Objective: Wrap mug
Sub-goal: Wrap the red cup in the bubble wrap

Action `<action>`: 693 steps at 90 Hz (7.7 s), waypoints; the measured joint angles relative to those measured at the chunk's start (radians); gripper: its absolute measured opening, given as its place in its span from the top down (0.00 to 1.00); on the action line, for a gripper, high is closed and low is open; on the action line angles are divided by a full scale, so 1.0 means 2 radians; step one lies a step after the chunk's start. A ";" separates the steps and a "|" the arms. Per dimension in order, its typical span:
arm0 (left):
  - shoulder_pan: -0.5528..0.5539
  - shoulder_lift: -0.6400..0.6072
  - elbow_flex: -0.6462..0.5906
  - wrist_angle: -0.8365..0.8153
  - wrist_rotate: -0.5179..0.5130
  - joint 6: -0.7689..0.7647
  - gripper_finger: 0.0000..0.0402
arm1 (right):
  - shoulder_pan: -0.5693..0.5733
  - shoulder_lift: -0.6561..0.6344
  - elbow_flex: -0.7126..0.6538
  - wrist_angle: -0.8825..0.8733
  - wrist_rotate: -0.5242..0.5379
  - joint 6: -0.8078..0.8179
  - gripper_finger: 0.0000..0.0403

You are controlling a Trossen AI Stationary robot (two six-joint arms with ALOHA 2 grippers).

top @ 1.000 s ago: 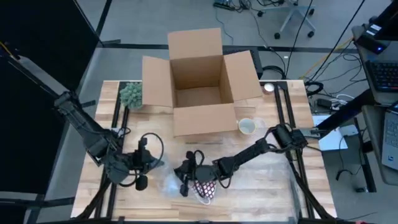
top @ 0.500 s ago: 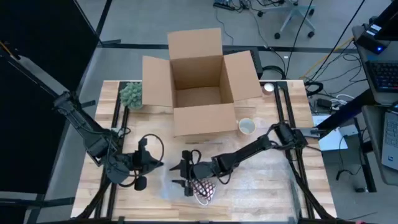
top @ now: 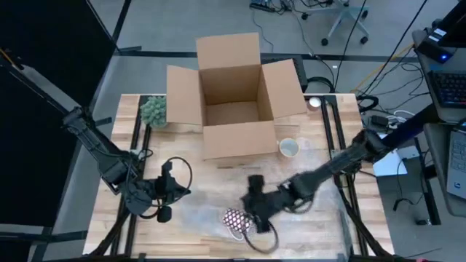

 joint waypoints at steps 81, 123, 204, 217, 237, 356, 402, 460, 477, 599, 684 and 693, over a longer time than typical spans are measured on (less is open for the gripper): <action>0.000 0.003 0.000 0.001 0.000 -0.024 1.00 | 0.067 0.044 -0.220 0.336 0.162 -0.034 0.47; 0.001 0.047 -0.001 0.004 -0.001 -0.026 1.00 | 0.063 0.075 -0.222 0.398 0.180 -0.079 0.47; -0.001 0.206 -0.001 0.077 0.004 -0.023 1.00 | -0.043 0.101 0.024 0.074 0.061 -0.066 0.99; -0.001 0.190 -0.001 0.067 0.004 -0.024 1.00 | -0.070 0.101 0.077 0.026 0.043 -0.047 0.99; -0.014 0.165 0.000 0.052 0.004 -0.024 1.00 | -0.100 0.124 0.136 -0.022 0.002 -0.047 0.99; -0.016 0.161 0.000 0.068 -0.003 -0.025 1.00 | -0.107 0.172 0.165 -0.074 -0.032 -0.066 0.99; -0.008 0.162 0.000 0.068 -0.007 -0.025 1.00 | -0.120 0.174 0.165 -0.098 -0.034 -0.056 0.99; -0.008 0.162 0.000 0.068 -0.007 -0.025 1.00 | -0.130 0.182 0.165 -0.039 -0.070 -0.070 0.78; -0.008 0.162 0.000 0.068 -0.007 -0.025 1.00 | -0.135 0.181 0.164 0.004 -0.070 -0.071 0.70; -0.124 0.168 0.000 0.028 0.251 -0.463 0.74 | 0.014 0.061 0.044 -0.122 0.088 0.147 0.51; -0.194 0.290 0.000 -0.068 0.190 -0.654 0.49 | 0.032 0.061 -0.013 -0.028 0.148 0.154 0.51; -0.194 0.315 0.002 -0.070 0.190 -0.653 0.48 | 0.032 0.062 -0.021 -0.021 0.151 0.154 0.51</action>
